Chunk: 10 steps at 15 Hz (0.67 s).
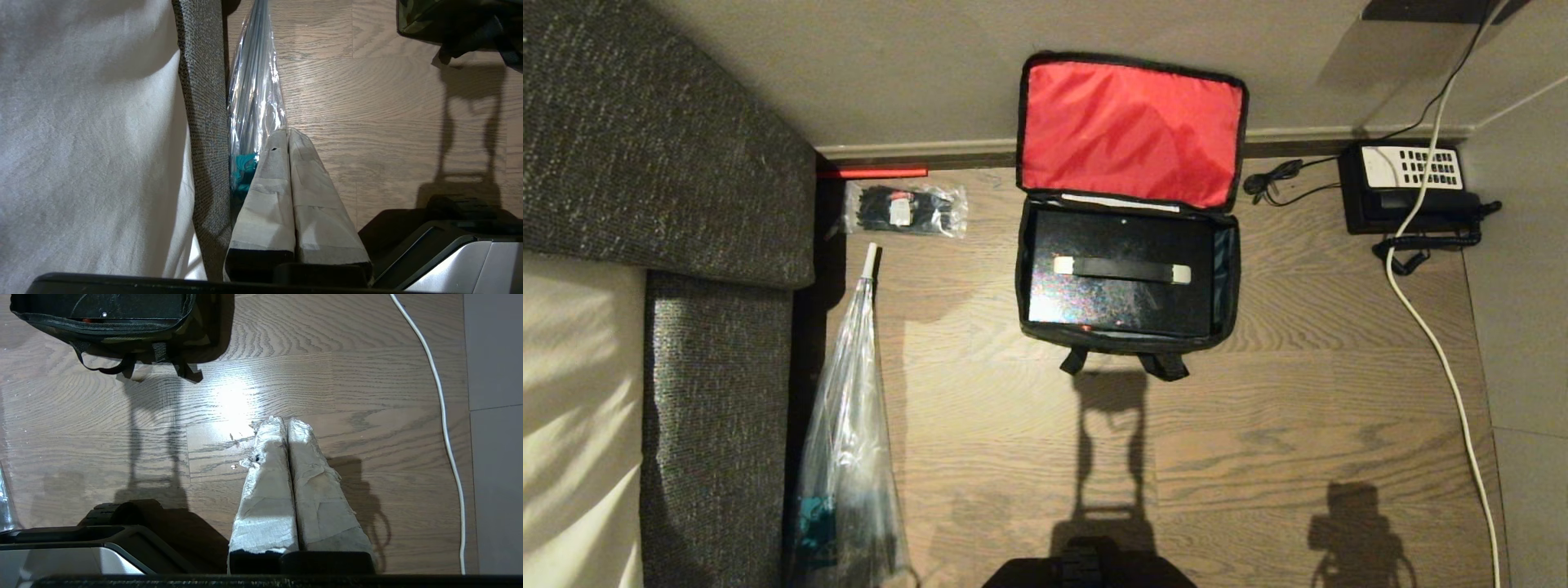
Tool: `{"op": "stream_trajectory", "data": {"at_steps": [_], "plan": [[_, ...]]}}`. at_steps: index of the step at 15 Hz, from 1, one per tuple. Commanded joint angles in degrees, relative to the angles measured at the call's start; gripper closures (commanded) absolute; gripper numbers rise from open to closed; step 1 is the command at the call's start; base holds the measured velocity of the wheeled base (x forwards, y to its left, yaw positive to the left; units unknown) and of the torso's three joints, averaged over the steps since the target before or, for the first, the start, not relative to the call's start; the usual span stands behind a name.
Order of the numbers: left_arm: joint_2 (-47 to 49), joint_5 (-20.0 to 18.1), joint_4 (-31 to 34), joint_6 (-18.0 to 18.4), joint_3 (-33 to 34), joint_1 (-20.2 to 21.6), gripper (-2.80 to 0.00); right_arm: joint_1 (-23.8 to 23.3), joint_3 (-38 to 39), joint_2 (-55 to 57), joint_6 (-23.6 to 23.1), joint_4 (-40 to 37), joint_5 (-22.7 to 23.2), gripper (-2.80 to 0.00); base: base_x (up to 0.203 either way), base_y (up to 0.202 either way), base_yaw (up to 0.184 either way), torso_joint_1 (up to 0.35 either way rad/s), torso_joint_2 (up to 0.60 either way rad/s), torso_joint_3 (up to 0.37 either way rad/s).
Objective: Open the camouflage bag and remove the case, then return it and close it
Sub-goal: Grip the handle
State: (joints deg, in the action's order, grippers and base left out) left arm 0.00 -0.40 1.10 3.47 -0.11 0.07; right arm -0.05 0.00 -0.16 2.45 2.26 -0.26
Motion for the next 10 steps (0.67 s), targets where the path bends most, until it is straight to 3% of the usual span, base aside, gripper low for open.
{"op": "stream_trajectory", "data": {"at_steps": [1, 4, 10], "plan": [[-0.1, 0.2, -0.3, -0.4, 0.0, 0.0, 0.00, 0.0, 0.7, -0.2, 0.0, 0.0, 0.0, 0.00, 0.000, 0.000, 0.000, 0.000, 0.00, 0.000], [0.0, 0.7, -0.2, -2.5, 0.0, 0.0, 0.00, 0.0, 0.7, -0.2, 0.0, 0.0, 0.0, 0.00, 0.000, 0.000, 0.000, -0.003, 0.00, 0.049], [0.0, 0.7, -0.5, -2.7, 0.0, 0.0, 0.00, 0.0, 0.7, -0.2, 0.0, 0.0, 0.0, 0.00, 0.000, 0.000, 0.000, 0.004, 0.00, 0.187]]}}
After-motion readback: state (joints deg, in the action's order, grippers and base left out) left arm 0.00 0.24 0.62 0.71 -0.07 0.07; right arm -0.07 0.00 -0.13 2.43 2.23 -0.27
